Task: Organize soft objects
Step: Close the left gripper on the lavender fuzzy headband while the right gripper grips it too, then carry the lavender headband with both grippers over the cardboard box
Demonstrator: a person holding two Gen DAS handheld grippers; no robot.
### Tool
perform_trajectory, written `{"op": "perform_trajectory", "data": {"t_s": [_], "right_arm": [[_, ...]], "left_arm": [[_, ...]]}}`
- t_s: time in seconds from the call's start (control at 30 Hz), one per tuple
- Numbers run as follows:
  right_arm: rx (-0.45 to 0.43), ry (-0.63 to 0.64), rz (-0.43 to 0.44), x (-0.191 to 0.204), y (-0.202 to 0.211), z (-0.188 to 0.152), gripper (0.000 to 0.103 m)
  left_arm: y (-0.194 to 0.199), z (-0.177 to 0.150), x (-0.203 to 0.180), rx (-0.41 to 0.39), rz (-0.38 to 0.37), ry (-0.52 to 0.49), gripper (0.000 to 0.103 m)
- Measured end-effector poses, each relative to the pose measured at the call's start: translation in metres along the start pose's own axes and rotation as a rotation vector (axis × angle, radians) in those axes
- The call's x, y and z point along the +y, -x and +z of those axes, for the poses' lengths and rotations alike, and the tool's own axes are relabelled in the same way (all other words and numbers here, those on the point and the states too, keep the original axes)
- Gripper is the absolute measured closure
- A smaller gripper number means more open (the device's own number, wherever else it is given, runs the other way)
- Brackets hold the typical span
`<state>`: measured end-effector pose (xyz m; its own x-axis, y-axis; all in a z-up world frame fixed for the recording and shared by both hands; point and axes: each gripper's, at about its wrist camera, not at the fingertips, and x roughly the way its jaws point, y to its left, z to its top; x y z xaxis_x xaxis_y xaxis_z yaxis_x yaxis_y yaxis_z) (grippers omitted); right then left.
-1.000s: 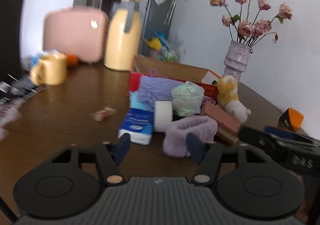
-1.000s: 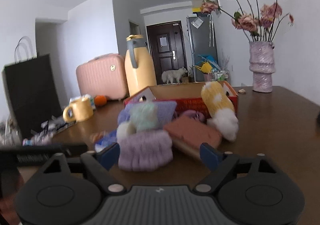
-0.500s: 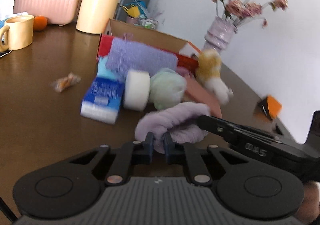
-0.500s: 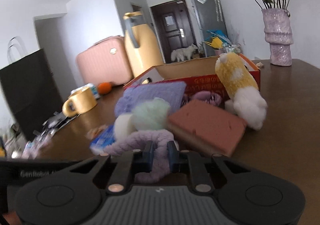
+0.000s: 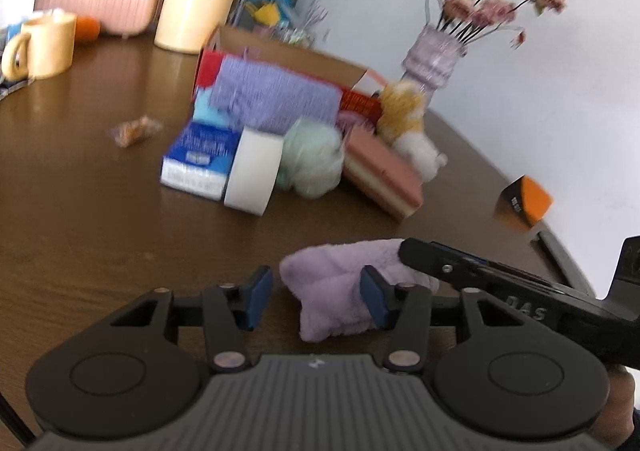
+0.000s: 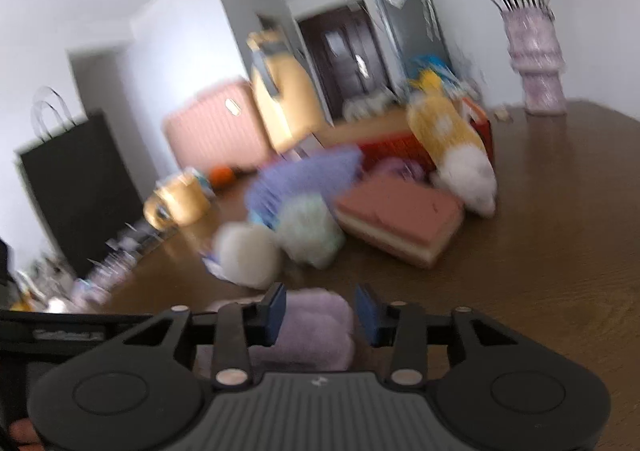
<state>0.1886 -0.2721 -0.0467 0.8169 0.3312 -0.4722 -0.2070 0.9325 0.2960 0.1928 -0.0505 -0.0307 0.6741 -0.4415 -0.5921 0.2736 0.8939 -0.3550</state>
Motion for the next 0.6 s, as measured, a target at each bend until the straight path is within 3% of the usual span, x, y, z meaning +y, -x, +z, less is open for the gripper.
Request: {"op": "perform_trajectory", "data": {"t_s": [0.07,0.17,0.23,0.37,0.6], "right_arm": [[0.024,-0.026,0.011,-0.004,-0.007,-0.005,0.066],[0.033,-0.054,0.025,-0.008,-0.009,-0.008,0.068],[0.042,-0.059,0.043,-0.01,-0.01,-0.01,0.078],[0.034,-0.048,0.036,-0.005,-0.007,-0.013,0.081],[0.007,-0.028,0.034,0.001,0.002,-0.009,0.084]], "left_arm": [[-0.006,-0.004,0.002,0.022,-0.008,0.02,0.075],[-0.007,-0.007,0.005,0.023,-0.028,0.03,0.076],[-0.008,-0.008,0.004,0.024,-0.031,0.023,0.078],[-0.007,-0.009,0.006,0.022,-0.044,0.037,0.088],[0.004,-0.007,-0.002,-0.031,-0.072,-0.024,0.09]]}}
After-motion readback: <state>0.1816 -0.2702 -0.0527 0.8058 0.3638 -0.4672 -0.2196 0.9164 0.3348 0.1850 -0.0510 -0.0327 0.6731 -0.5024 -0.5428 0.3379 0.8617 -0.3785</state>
